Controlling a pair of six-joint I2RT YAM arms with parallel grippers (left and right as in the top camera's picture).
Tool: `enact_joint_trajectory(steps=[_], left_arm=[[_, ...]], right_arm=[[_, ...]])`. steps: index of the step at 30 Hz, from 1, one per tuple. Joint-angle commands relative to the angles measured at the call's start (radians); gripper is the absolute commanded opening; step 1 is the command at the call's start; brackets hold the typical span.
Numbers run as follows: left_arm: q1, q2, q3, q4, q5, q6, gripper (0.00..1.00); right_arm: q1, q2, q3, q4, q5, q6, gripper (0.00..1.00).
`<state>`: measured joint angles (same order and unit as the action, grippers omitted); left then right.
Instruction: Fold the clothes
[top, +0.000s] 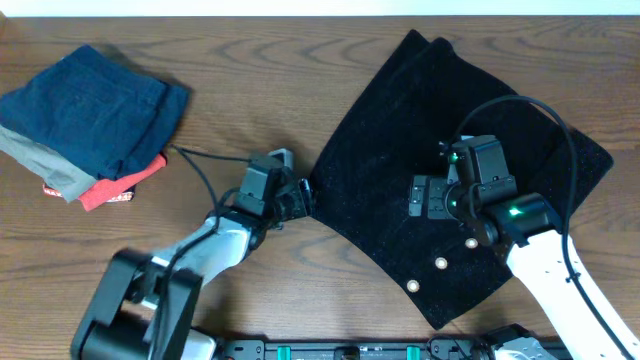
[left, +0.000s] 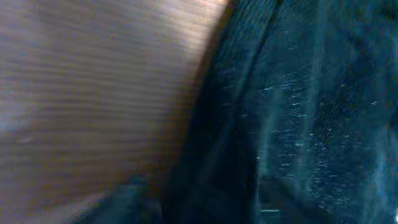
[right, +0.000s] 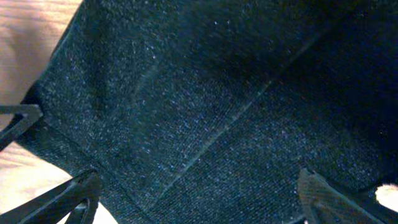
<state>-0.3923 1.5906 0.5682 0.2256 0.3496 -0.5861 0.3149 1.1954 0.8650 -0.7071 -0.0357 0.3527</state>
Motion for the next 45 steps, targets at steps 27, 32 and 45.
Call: enact_joint_trajectory(steps=[27,32,45], left_arm=[[0.306,0.019,0.458,-0.935,0.095,0.028,0.98],[0.293,0.019,0.457,-1.147,0.097,0.095,0.98],[-0.01,0.014,0.397,-1.191,0.103,-0.133,0.98]], right_arm=[[-0.321,0.075,0.006,-0.164,0.244,0.132,0.99],[-0.407,0.115,0.006,-0.16,0.233,0.141,0.99],[-0.48,0.179,0.006,-0.122,0.219,0.129,0.99]])
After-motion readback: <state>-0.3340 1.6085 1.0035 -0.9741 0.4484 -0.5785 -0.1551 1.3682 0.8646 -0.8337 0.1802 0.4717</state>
